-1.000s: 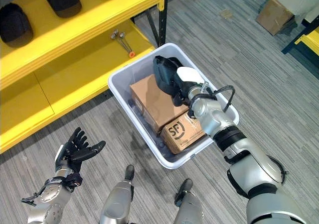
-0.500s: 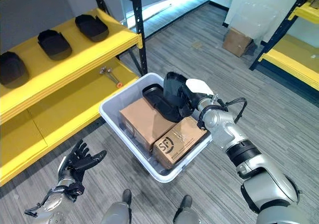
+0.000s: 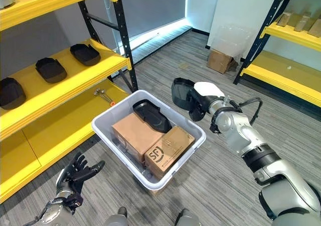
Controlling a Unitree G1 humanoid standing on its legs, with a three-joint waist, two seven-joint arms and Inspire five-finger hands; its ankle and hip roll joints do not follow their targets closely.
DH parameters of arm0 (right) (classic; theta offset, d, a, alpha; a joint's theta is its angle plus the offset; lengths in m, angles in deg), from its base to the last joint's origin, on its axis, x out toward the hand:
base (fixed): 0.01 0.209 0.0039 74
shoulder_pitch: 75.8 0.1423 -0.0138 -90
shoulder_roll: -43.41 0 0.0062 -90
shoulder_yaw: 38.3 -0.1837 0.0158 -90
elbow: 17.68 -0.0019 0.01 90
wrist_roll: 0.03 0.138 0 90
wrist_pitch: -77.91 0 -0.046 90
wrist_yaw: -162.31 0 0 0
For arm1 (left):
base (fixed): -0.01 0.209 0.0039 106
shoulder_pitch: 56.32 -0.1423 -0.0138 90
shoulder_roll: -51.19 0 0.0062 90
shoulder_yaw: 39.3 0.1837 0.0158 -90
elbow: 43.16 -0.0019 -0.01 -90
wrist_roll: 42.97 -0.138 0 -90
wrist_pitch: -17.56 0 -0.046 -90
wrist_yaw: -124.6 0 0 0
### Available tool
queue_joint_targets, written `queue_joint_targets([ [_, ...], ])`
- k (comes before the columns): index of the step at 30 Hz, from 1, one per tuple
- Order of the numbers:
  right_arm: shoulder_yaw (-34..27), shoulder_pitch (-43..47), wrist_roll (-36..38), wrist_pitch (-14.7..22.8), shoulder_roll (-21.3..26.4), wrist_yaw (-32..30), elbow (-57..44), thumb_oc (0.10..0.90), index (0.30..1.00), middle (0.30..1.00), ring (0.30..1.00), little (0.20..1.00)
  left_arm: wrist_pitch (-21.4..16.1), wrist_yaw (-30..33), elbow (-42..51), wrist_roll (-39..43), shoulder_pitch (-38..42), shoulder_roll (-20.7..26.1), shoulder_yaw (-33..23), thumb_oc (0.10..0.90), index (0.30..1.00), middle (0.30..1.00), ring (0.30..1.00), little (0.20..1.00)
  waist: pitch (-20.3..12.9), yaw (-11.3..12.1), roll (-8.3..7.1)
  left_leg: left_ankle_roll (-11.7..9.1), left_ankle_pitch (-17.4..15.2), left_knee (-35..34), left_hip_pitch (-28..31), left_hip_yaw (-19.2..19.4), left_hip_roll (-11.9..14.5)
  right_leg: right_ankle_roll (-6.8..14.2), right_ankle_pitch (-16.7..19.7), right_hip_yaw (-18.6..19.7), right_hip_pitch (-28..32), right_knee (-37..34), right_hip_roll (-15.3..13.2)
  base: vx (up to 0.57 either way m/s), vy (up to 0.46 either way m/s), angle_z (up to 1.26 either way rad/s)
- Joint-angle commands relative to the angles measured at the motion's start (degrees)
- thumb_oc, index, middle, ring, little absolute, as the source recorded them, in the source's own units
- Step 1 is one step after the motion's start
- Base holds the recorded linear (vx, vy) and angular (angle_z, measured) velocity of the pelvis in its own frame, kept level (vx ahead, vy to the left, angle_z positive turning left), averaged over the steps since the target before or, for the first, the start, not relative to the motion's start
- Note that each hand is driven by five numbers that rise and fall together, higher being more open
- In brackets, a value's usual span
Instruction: Move parts from the plastic box to the shelf.
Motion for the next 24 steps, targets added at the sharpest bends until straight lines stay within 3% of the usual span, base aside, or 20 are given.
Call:
queue_joint_targets([
  [1, -3.13, 12.24, 2.70, 2.89, 0.35, -5.00, -1.26, 0.400, 0.300, 0.300, 0.300, 0.300, -4.56, -0.20, 3.45, 0.08, 2.79, 3.62, -1.82, 0.900, 1.000, 1.000, 1.000, 1.000, -0.36, 2.18, -0.61, -1.59, 14.07, -8.62, -6.26, -8.23, 2.21, 1.92, -2.57, -4.52, 10.33, -8.55, 0.16, -0.11, -0.148, 0.06],
  [3, -3.99, 11.18, 3.12, 2.96, 1.42, -5.65, -1.44, 0.400, 0.300, 0.300, 0.300, 0.300, -4.46, -0.78, 2.98, -0.16, 3.12, 3.80, -1.12, 0.900, 1.000, 1.000, 1.000, 1.000, 0.17, 2.40, -0.12, -2.00, 15.86, -9.10, -8.14, -6.89, 1.15, 1.83, -2.27, -7.15, 11.39, -10.28, -0.67, -0.11, -0.117, 0.74],
  [5, -6.32, 7.97, 3.26, 3.38, 2.50, -6.21, -2.90, 0.400, 0.300, 0.300, 0.300, 0.300, -3.90, -1.53, 1.75, -0.04, 4.41, 3.57, 0.61, 0.900, 1.000, 1.000, 1.000, 1.000, 0.57, 0.68, -0.59, -2.83, 16.40, -8.21, -8.96, 2.01, 2.86, 1.71, -2.21, -10.91, 13.22, -12.47, -2.57, -0.11, -0.127, 0.99],
  [6, -6.77, 7.46, 3.20, 3.37, 2.58, -6.17, -3.16, 0.400, 0.300, 0.300, 0.300, 0.300, -3.94, -1.55, 1.64, -0.02, 4.47, 3.79, 0.77, 0.900, 1.000, 1.000, 1.000, 1.000, 0.67, 0.75, -0.80, -2.86, 16.31, -8.19, -8.76, 1.95, 2.69, 1.78, -2.36, -11.03, 13.55, -12.53, -2.73, -0.14, -0.068, 1.74],
  [7, -6.88, 6.76, 2.72, 3.33, 2.73, -6.61, -3.63, 0.400, 0.300, 0.300, 0.300, 0.300, -3.77, -2.44, 2.28, 0.56, 4.44, 3.63, 1.52, 0.900, 1.000, 1.000, 1.000, 1.000, 0.76, 0.26, -0.81, -3.41, 14.95, -5.43, -7.68, 0.77, 4.51, 1.85, -1.07, -12.51, 13.84, -13.38, -3.64, -0.20, 0.058, 1.61],
  [9, -5.92, 8.38, 3.12, 3.28, 1.57, -6.71, -4.12, 0.400, 0.300, 0.300, 0.300, 0.300, -4.13, -2.64, 3.95, 1.13, 3.93, 3.40, 1.22, 0.900, 1.000, 1.000, 1.000, 1.000, 0.36, 0.16, -0.73, -2.98, 13.85, -2.01, -6.13, -4.06, 5.56, 1.82, 1.96, -12.15, 13.15, -14.89, -4.12, -0.20, 0.126, 0.91],
  [11, -5.56, 8.75, 3.32, 3.40, 0.99, -6.60, -3.79, 0.400, 0.300, 0.300, 0.300, 0.300, -4.05, -2.66, 4.32, 1.52, 4.02, 3.20, 1.28, 0.900, 1.000, 1.000, 1.000, 1.000, -0.09, -0.04, -0.91, -3.12, 13.36, -1.48, -4.77, -5.03, 6.23, 1.98, 2.51, -12.30, 12.97, -14.76, -4.86, -0.06, 0.149, 0.27],
  [12, -5.28, 9.30, 4.17, 3.56, 0.19, -6.77, -3.22, 0.400, 0.300, 0.300, 0.300, 0.300, -4.18, -2.56, 4.75, 1.72, 5.29, 3.51, 2.45, 0.900, 1.000, 1.000, 1.000, 1.000, -0.68, -0.59, -1.57, -3.53, 12.37, 0.67, -1.79, -8.05, 7.74, 2.63, 4.01, -12.54, 11.79, -14.18, -7.06, -0.06, 0.199, 0.08],
  [13, -5.19, 9.19, 4.08, 3.28, 0.34, -7.00, -3.44, 0.400, 0.300, 0.300, 0.300, 0.300, -4.15, -2.07, 4.74, 1.76, 5.27, 3.56, 2.57, 0.900, 1.000, 1.000, 1.000, 1.000, -0.91, -0.87, -1.65, -3.43, 10.10, 0.50, -0.36, -9.89, 7.08, 3.11, 4.36, -12.28, 10.69, -13.36, -7.93, -0.05, 0.295, 0.07],
  [14, -5.31, 9.81, 3.08, 2.64, 0.93, -6.27, -4.20, 0.400, 0.300, 0.300, 0.300, 0.300, -3.83, -2.21, 5.52, 1.59, 4.92, 3.93, 2.26, 0.900, 1.000, 1.000, 1.000, 1.000, -1.40, -1.68, -1.36, -2.43, 5.31, -3.49, 0.61, -10.17, 5.59, 4.15, 4.83, -11.55, 10.10, -13.12, -8.31, 0.00, 0.224, 0.25],
  [16, -6.59, 8.11, 3.82, 2.85, 0.71, -5.99, -4.45, 0.400, 0.300, 0.300, 0.300, 0.300, -3.88, -2.22, 5.66, 1.40, 5.86, 3.90, 2.40, 0.900, 1.000, 1.000, 1.000, 1.000, -2.01, -2.82, -1.75, -2.26, -0.05, -2.17, -0.35, -7.14, 4.44, 4.86, 7.11, -10.49, 10.13, -14.03, -9.67, 0.01, 0.249, 0.35],
  [18, -7.40, 7.57, 4.46, 3.01, 0.42, -6.07, -4.79, 0.400, 0.300, 0.300, 0.300, 0.300, -4.09, -2.63, 5.89, 0.70, 6.79, 4.44, 2.53, 0.900, 1.000, 1.000, 1.000, 1.000, -1.58, -2.89, -2.13, -2.36, -1.24, 1.41, -1.69, -7.08, 2.64, 5.46, 9.58, -10.68, 11.35, -16.09, -11.36, 0.02, 0.244, 0.64],
  [21, -9.00, 6.11, 4.25, 3.04, -0.31, -6.38, -4.91, 0.400, 0.300, 0.300, 0.300, 0.300, -4.42, -2.92, 5.87, -0.94, 6.71, 4.73, 2.00, 0.900, 1.000, 1.000, 1.000, 1.000, -1.97, -2.66, -2.45, -2.00, -4.74, 1.17, -0.40, -5.40, 0.42, 7.66, 13.42, -11.26, 13.22, -20.43, -13.39, 0.02, 0.298, 0.07],
  [22, -10.42, 3.87, 3.89, 3.29, -1.70, -5.78, -5.51, 0.400, 0.300, 0.300, 0.300, 0.300, -4.03, -3.14, 5.44, -1.84, 7.16, 4.69, 2.35, 0.900, 1.000, 1.000, 1.000, 1.000, -2.45, -2.31, -3.46, -1.84, -6.57, 2.92, -0.80, -4.93, -1.13, 8.99, 15.99, -12.15, 14.75, -22.93, -15.06, 0.02, 0.265, -0.42],
  [24, -10.65, 3.18, 3.20, 3.25, -2.22, -5.21, -5.82, 0.400, 0.300, 0.300, 0.300, 0.300, -3.87, -3.34, 5.23, -2.59, 7.40, 4.88, 2.63, 0.900, 1.000, 1.000, 1.000, 1.000, -2.72, -2.11, -4.10, -1.61, -7.13, 3.05, -0.71, -4.94, -1.79, 9.53, 16.92, -12.48, 15.54, -24.05, -15.57, 0.03, 0.174, 0.01],
])
